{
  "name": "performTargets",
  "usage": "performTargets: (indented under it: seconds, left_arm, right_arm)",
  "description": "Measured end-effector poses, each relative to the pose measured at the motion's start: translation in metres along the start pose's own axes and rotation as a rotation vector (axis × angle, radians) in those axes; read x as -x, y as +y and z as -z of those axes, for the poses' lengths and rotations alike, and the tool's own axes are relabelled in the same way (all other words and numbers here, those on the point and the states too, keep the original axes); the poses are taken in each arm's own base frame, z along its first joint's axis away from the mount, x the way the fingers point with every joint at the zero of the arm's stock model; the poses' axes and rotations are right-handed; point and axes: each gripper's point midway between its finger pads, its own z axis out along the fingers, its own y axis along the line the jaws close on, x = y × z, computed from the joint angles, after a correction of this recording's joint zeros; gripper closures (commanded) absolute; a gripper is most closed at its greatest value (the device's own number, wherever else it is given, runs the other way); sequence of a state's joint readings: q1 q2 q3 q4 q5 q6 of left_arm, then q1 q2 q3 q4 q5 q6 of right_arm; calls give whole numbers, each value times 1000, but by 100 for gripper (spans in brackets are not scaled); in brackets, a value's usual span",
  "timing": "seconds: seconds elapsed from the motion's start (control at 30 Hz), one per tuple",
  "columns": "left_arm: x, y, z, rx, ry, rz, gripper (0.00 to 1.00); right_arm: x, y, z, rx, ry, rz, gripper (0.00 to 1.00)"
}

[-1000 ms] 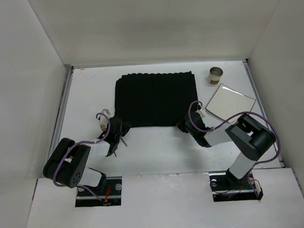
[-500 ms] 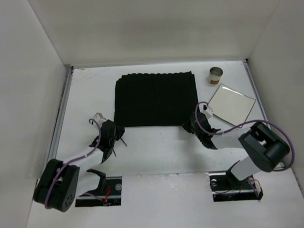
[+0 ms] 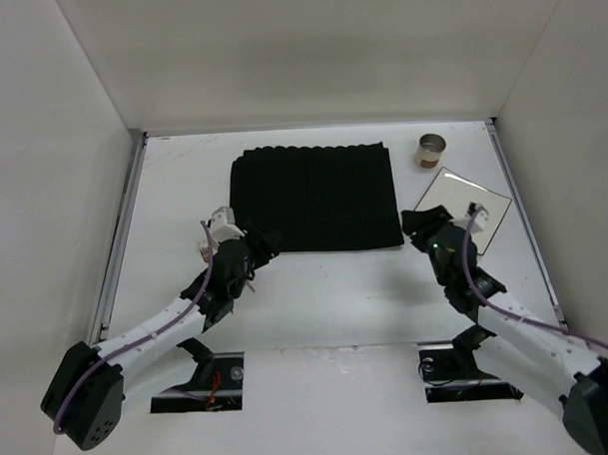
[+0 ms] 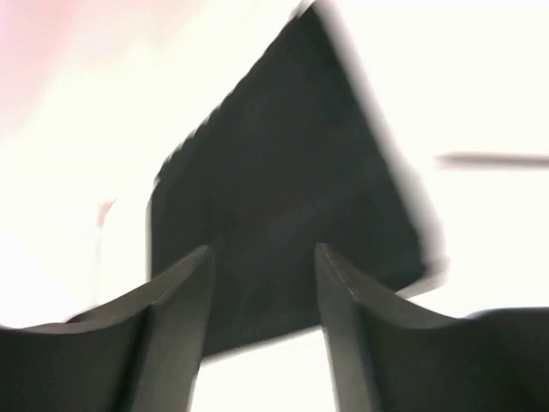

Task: Set the dinner table for one person

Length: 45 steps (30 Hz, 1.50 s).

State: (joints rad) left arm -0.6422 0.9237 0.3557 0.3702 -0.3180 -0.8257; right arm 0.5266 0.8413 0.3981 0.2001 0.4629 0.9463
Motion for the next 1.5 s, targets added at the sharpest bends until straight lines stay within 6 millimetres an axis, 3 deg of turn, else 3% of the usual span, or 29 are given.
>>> performTargets:
  seconds: [0.1, 0.2, 0.33, 0.43, 0.57, 0.87, 1.5]
  left_arm:
    - [-25, -7, -4, -26, 59, -70, 47]
    - [-47, -15, -5, -62, 106, -143, 45]
    - [-55, -31, -2, -140, 106, -192, 44]
    - [-60, -43, 3, -194, 102, -209, 43]
    - [-66, -54, 8, -238, 110, -228, 43]
    - [-66, -54, 9, -250, 102, -227, 42]
    - [-55, -47, 7, -232, 73, -209, 42]
  right_arm:
    - [41, -51, 8, -123, -133, -34, 28]
    - [78, -99, 26, -245, -269, -73, 27]
    - [114, -145, 49, -362, -420, -127, 27]
    - [117, -181, 55, -458, -435, -152, 27]
    - [98, -222, 56, -579, -344, -181, 25]
    - [61, -250, 34, -648, -157, -232, 29]
    - [81, -255, -13, -562, -316, -423, 41]
